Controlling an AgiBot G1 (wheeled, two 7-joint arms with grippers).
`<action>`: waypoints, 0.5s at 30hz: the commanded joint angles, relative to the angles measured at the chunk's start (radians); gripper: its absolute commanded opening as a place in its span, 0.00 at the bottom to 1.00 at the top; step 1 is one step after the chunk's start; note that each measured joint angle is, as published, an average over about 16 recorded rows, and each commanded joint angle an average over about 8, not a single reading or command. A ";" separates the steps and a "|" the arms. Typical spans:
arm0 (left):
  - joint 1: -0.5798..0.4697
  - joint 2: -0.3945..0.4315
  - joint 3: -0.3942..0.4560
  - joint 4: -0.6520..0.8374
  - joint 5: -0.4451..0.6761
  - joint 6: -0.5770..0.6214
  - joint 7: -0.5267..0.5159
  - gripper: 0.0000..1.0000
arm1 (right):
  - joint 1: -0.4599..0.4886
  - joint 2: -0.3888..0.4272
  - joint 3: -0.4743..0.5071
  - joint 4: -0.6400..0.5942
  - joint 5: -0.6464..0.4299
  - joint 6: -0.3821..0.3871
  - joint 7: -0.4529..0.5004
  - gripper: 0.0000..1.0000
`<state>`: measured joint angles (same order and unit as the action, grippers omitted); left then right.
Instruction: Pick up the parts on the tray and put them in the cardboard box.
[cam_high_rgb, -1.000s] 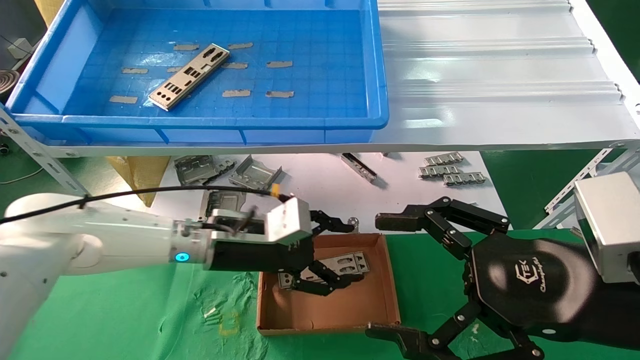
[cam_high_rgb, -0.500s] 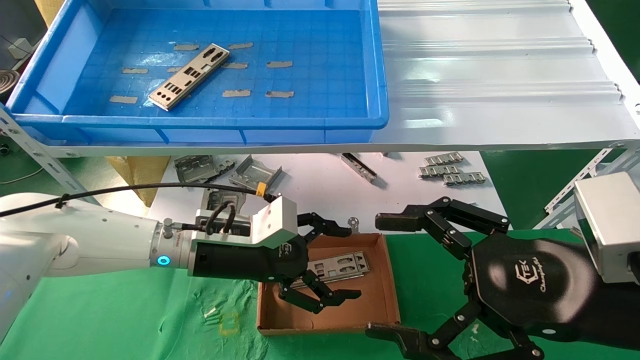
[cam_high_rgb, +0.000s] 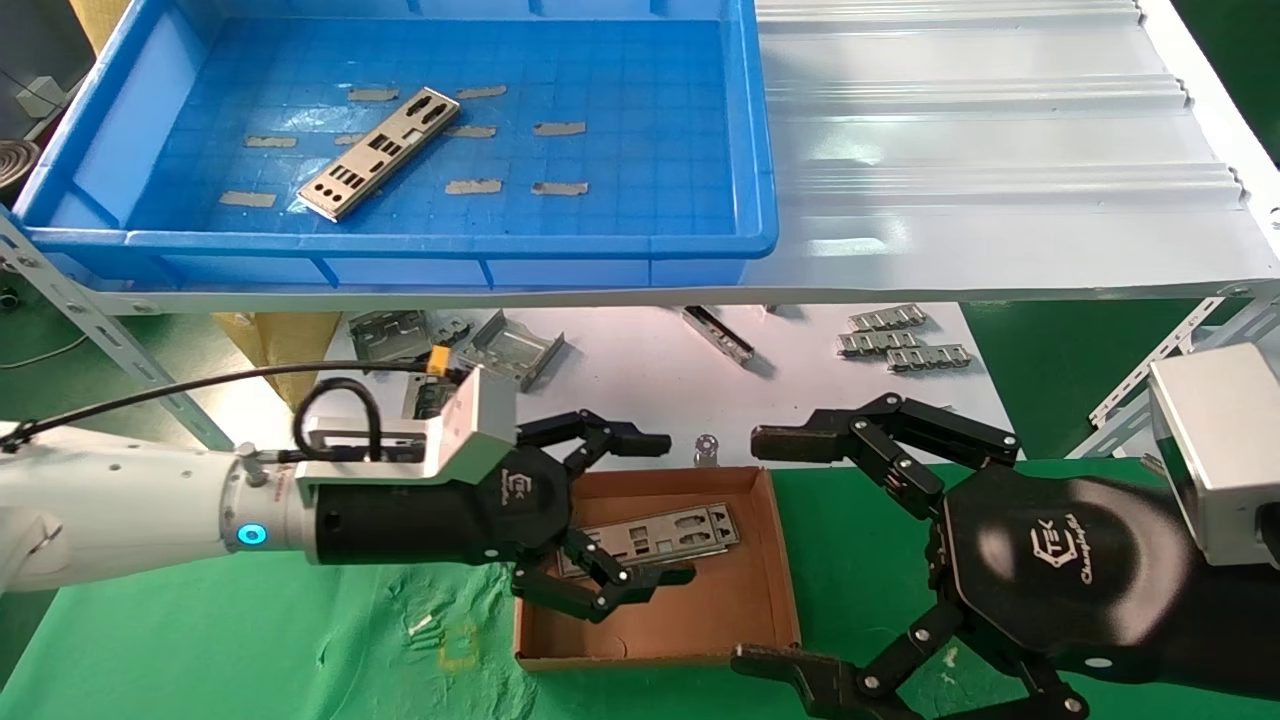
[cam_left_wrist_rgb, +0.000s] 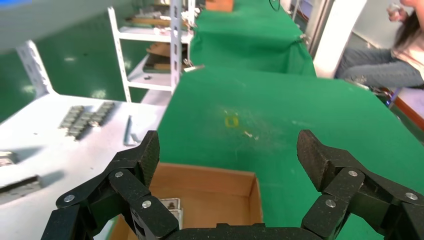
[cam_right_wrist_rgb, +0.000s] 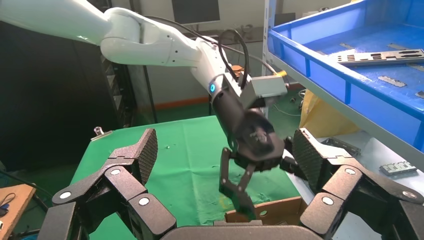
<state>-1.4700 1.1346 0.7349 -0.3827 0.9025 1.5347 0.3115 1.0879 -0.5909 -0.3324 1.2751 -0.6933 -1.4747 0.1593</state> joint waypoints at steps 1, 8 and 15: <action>0.017 -0.022 -0.019 -0.038 -0.007 -0.002 -0.021 1.00 | 0.000 0.000 0.000 0.000 0.000 0.000 0.000 1.00; 0.077 -0.102 -0.089 -0.175 -0.033 -0.008 -0.097 1.00 | 0.000 0.000 0.000 0.000 0.000 0.000 0.000 1.00; 0.137 -0.181 -0.158 -0.313 -0.060 -0.014 -0.173 1.00 | 0.000 0.000 0.000 0.000 0.000 0.000 0.000 1.00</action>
<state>-1.3328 0.9531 0.5770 -0.6953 0.8429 1.5212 0.1384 1.0880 -0.5908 -0.3328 1.2750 -0.6931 -1.4746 0.1591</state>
